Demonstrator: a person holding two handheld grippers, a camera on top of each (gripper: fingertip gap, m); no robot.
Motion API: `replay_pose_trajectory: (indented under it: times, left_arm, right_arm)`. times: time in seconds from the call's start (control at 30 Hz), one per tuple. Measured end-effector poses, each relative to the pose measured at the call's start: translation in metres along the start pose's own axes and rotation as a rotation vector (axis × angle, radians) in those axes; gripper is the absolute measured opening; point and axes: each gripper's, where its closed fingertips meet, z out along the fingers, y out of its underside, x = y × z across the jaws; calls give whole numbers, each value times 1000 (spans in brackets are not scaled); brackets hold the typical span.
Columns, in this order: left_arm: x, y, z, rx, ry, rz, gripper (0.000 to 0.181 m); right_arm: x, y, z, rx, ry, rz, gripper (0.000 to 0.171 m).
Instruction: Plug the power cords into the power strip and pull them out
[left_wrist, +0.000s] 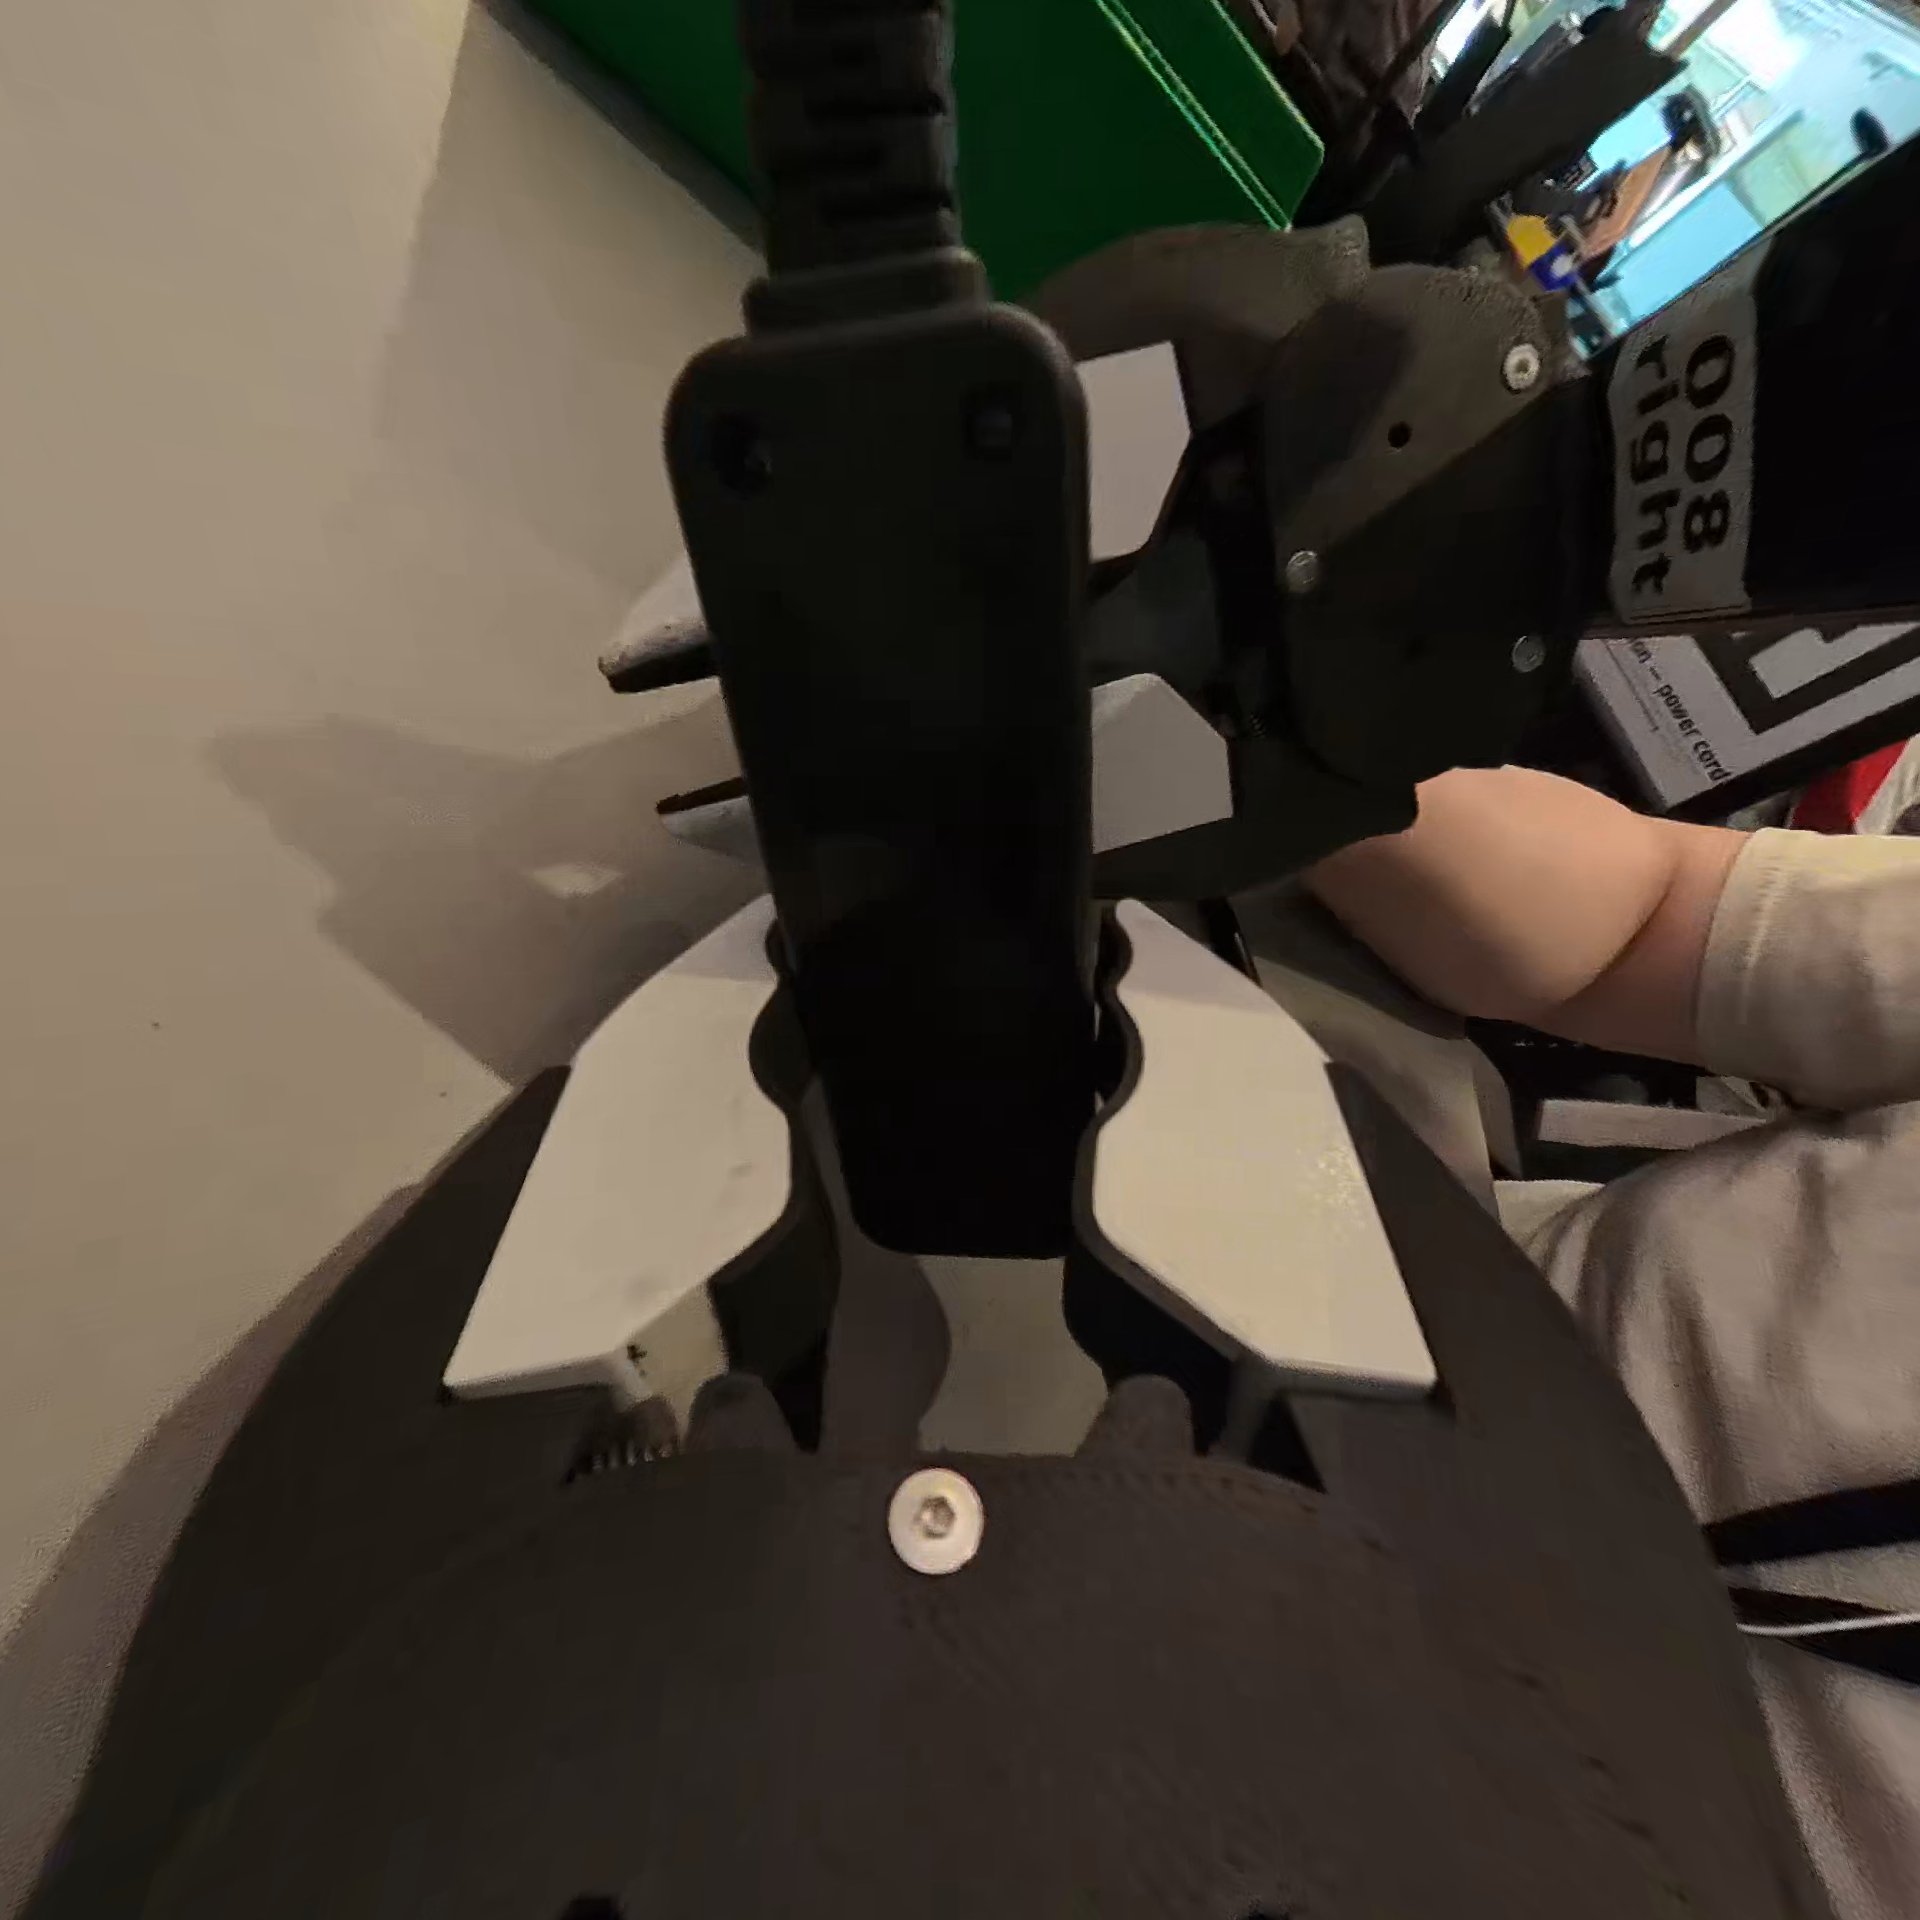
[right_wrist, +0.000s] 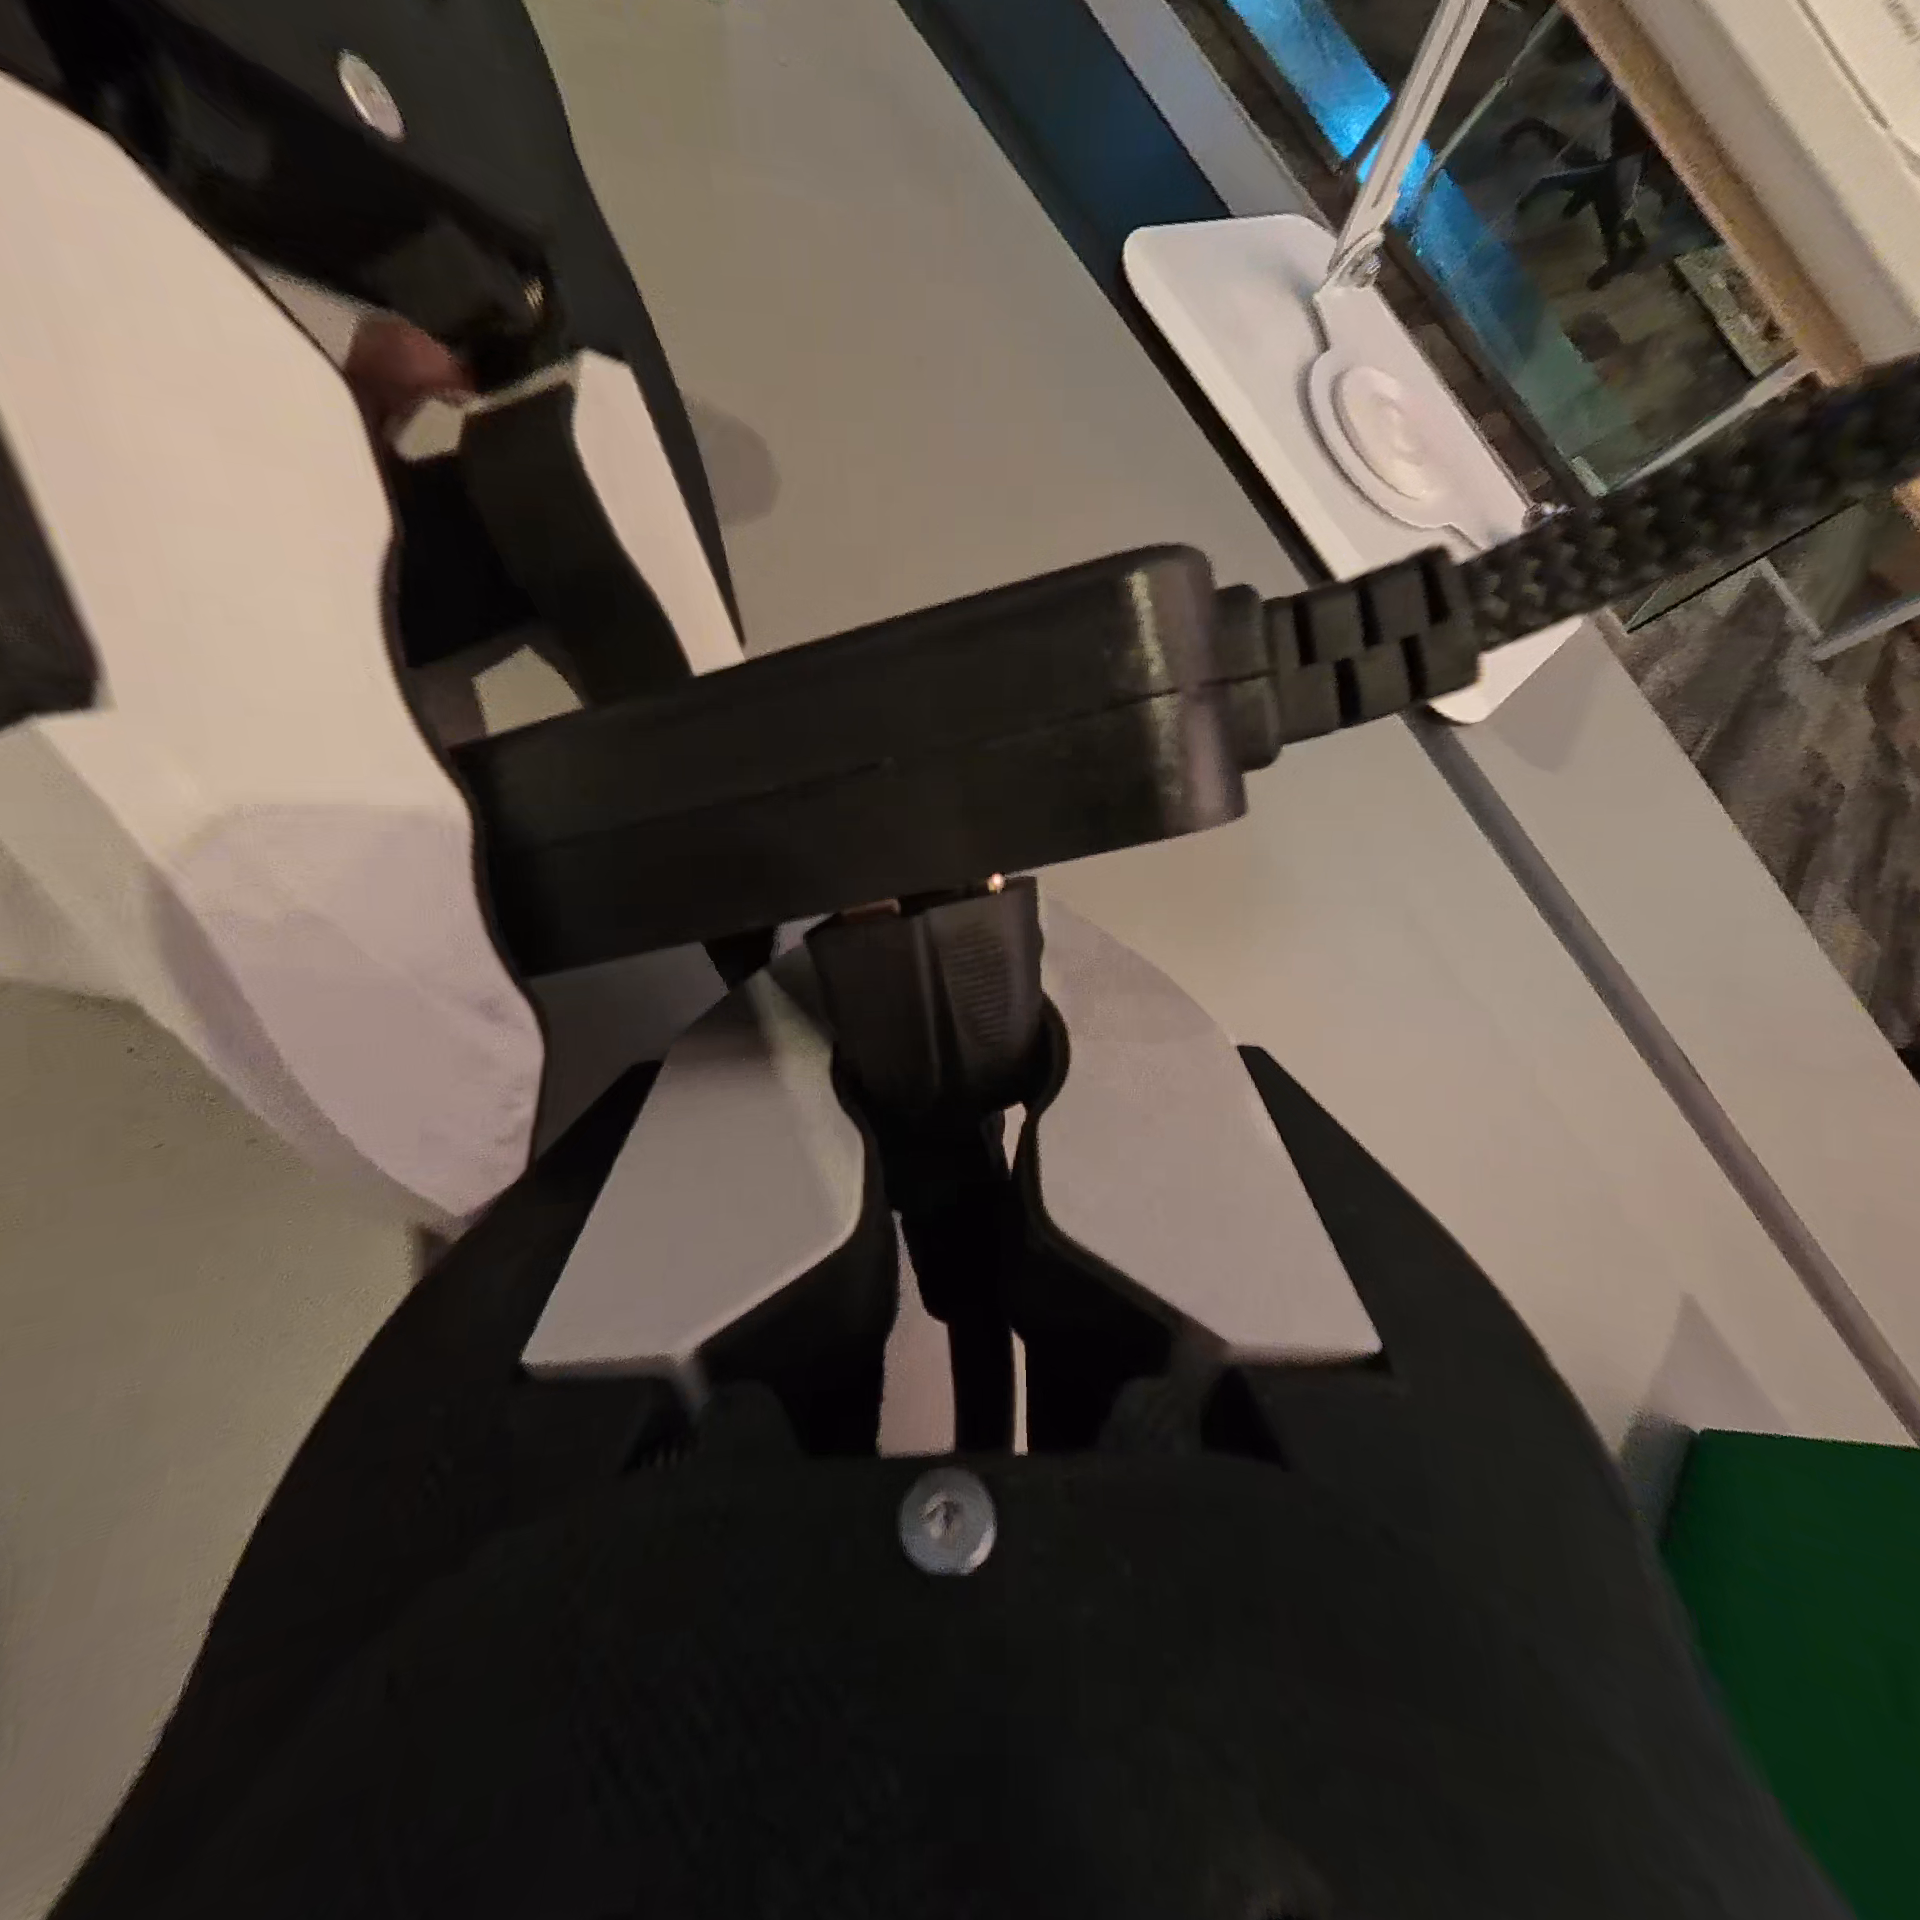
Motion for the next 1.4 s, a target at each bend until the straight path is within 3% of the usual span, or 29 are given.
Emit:
replay_pose_trajectory:
  times: [0.23, 0.47, 0.73, 0.83, 0.97, 1.03, 1.07, 1.1, 1.27, 1.4]
  left_arm:
    - [-1, 10, -4, -34, 92, -82, 50]
    - [-2, 12, -4, -54, 79, -32, 50]
    - [11, -3, -12, 11, 192, -93, 44]
    - [-2, -32, -35, 171, 159, -118, 59]
    - [2, -44, -31, 161, 145, -84, 72]
    - [14, -52, -30, 166, 240, -85, 55]
    - [17, -57, -32, 187, 252, -74, 23]
    - [18, -57, -33, 183, 244, -34, 18]
    - [14, -59, -41, 184, 100, 58, 14]
    - [9, -57, -45, 248, 75, 58, 15]
  right_arm:
    - [-12, 3, 5, 12, -97, -92, 22]
    - [-11, 3, 4, 35, -84, -194, 23]
    - [-12, -3, -1, 79, -111, -96, 21]
    - [-19, -8, -1, 73, -101, -151, 21]
    - [-29, -19, 1, 84, -62, -287, 21]
    - [-30, -20, 2, 86, -40, -336, 22]
    - [-33, -20, 3, 82, -48, -364, 21]
    - [-35, -21, 3, 81, -39, -404, 22]
    - [-32, -24, 4, 84, -2, -422, 22]
    - [-33, -21, 6, 93, -13, -362, 22]
